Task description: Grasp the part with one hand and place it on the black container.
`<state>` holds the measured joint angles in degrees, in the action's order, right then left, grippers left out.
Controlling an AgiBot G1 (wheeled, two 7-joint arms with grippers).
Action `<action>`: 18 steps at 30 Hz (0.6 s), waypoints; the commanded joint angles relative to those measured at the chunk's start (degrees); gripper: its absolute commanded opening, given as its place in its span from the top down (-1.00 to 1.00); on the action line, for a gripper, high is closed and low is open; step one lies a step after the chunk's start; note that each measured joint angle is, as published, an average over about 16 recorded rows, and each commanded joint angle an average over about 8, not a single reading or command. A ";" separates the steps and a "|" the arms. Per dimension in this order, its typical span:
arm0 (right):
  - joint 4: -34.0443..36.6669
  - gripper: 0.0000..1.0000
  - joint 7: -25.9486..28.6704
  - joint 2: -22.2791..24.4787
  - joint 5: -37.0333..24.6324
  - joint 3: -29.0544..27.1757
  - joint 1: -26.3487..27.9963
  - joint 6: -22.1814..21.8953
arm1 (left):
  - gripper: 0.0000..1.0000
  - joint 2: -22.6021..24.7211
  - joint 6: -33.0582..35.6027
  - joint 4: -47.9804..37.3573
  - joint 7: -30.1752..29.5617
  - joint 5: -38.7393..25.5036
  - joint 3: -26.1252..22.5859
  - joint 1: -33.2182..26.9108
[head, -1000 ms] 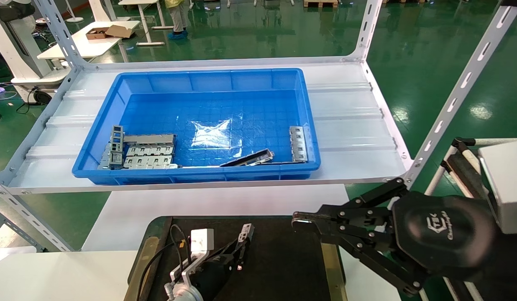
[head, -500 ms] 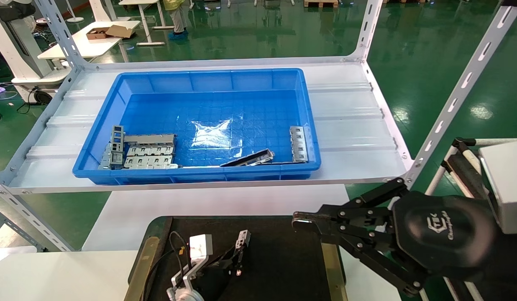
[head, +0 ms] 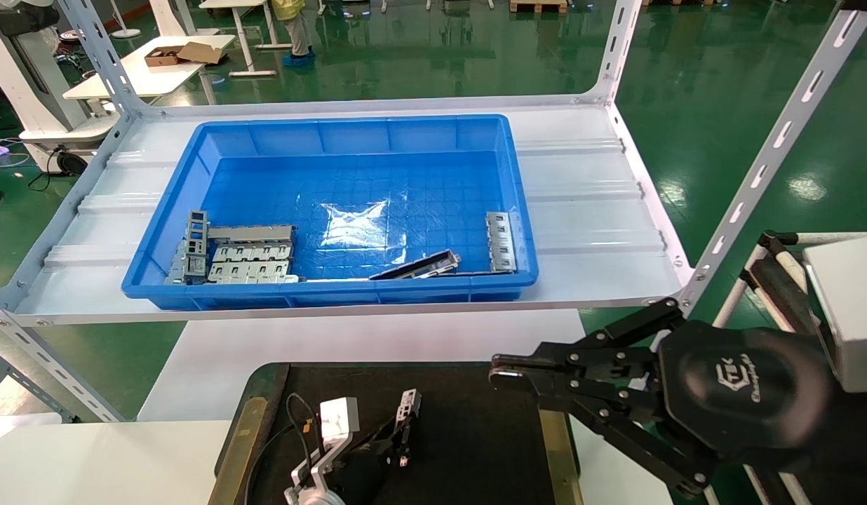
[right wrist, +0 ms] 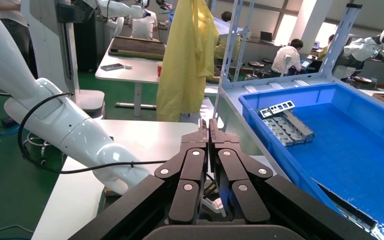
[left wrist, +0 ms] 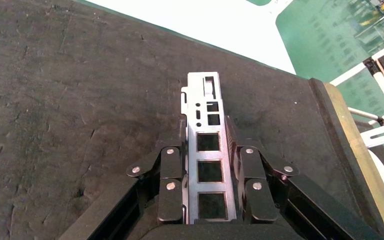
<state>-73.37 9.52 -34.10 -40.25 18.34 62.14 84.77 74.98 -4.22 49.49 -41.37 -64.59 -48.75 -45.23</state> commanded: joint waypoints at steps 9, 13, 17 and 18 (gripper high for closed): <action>0.00 -1.00 -0.01 0.01 0.01 0.02 0.00 -0.01 | -1.00 -0.53 -0.97 1.48 0.28 1.42 -2.00 -0.70; 0.00 -1.00 -0.01 0.01 0.02 0.03 0.01 -0.01 | -1.00 -1.97 -0.10 4.02 0.75 1.40 -2.79 -1.04; 0.00 -1.00 -0.02 0.01 0.02 0.03 0.01 -0.01 | -1.00 -4.85 2.53 8.19 1.50 0.85 -3.82 -1.07; 0.00 -1.00 -0.02 0.01 0.03 0.04 0.01 -0.02 | -1.00 -5.78 3.49 9.45 1.71 0.67 -4.09 -1.04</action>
<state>-73.37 9.50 -34.09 -40.22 18.37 62.15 84.76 68.75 0.04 59.32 -39.60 -63.98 -52.74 -46.26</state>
